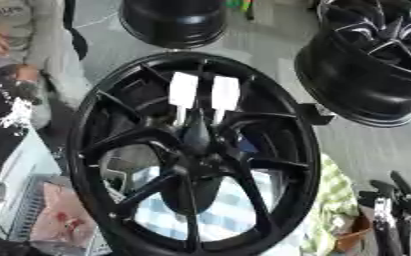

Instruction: Pull the pin out of the wheel hub.

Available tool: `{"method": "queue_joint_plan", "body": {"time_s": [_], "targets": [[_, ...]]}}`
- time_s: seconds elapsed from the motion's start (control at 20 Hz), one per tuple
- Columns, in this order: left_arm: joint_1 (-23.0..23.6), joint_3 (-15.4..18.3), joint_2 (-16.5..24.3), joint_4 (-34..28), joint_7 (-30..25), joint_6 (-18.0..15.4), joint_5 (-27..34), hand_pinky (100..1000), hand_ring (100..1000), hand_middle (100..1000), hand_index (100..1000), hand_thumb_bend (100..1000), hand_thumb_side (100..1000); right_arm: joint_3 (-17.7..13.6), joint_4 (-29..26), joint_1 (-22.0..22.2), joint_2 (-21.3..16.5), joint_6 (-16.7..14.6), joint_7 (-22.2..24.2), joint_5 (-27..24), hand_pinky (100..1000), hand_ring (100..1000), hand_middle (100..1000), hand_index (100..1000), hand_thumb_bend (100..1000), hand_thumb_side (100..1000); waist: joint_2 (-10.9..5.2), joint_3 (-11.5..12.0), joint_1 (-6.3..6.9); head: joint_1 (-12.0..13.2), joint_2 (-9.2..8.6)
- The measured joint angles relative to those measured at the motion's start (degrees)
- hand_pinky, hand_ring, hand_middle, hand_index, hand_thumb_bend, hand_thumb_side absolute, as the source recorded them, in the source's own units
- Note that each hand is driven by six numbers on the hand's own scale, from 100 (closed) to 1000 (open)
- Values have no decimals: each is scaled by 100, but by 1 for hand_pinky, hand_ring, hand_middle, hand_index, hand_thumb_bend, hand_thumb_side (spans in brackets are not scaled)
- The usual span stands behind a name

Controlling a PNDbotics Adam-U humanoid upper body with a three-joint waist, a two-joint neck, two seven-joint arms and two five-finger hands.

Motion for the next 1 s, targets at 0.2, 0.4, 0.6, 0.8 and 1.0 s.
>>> {"method": "queue_joint_plan", "body": {"time_s": [0.2, 0.4, 0.6, 0.8, 1.0], "targets": [[26, 7, 1060, -244, -295, -287, -300, 727, 570, 609, 844, 185, 451, -1, 1, 0, -2, 5, 1, 19, 575, 596, 659, 895, 100, 621, -28, -34, 70, -1, -5], [-251, -12, 2392, -293, -817, -559, -715, 757, 598, 635, 849, 200, 455, 0, 3, 3, -11, 6, 0, 37, 575, 596, 660, 895, 100, 623, -41, -114, 108, 1, -29], [-963, -371, 3549, -321, -1689, -702, -1016, 784, 634, 663, 850, 205, 445, 13, 7, 3, -23, 9, 20, 43, 575, 596, 660, 895, 100, 621, -81, -233, 158, 44, -47], [-1761, -964, 4054, -334, -2792, -743, -1255, 790, 649, 668, 846, 200, 428, 69, 35, 3, -45, 9, 57, 43, 575, 596, 660, 895, 100, 621, -92, -378, 203, 128, -50], [-2567, -1491, 4060, -353, -3633, -651, -1331, 795, 656, 674, 849, 195, 420, 86, 38, 4, -76, 7, 84, 43, 575, 596, 661, 895, 100, 620, -124, -438, 213, 176, -50]]}}
